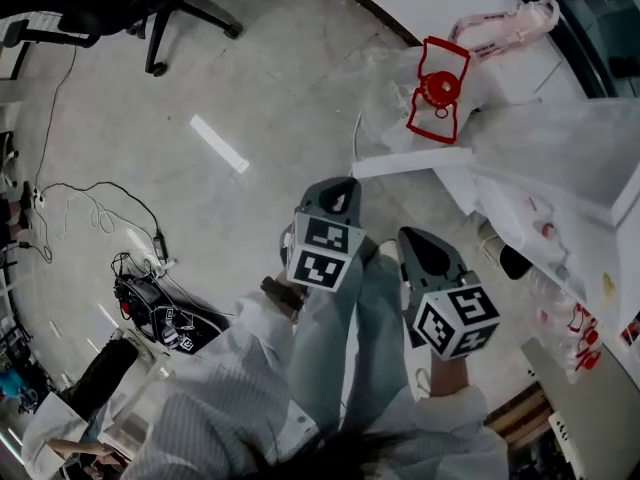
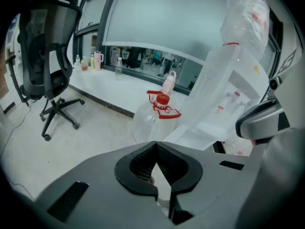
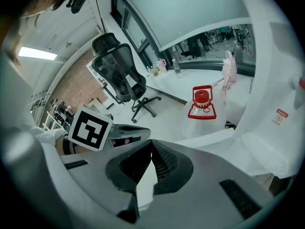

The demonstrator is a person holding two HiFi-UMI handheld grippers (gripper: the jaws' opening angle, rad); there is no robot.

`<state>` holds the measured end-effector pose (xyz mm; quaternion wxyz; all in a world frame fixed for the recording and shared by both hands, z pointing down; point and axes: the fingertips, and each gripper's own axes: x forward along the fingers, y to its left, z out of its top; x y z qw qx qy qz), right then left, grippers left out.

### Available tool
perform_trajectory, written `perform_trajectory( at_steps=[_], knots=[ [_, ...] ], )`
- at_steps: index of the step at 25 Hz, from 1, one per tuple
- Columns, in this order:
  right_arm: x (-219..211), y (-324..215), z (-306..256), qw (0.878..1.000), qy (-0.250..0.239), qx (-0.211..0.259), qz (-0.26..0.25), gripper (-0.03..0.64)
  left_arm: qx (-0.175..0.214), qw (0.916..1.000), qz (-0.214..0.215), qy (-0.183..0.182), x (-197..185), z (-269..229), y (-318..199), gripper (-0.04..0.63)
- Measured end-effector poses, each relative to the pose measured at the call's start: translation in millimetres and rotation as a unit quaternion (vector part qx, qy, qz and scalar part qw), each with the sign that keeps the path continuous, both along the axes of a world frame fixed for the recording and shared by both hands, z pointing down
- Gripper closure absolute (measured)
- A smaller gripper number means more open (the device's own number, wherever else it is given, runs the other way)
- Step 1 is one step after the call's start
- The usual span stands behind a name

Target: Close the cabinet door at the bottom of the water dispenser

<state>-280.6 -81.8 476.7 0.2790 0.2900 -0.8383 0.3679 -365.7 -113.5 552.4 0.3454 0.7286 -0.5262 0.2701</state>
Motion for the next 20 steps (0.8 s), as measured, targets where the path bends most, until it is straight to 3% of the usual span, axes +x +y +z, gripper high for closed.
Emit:
perform_trajectory(
  at_steps=[9,20],
  knots=[
    [3.7,-11.1,77.6,0.998,0.004,-0.054,0.017,0.603,-0.036,0.999,0.02,-0.015,4.1,61.3,-9.5,0.584],
    [4.7,-1.7,119.3,0.996,0.013,-0.088,0.012,0.603,-0.078,0.9955,0.05,-0.017,2.5,115.1,-14.4,0.583]
  ],
)
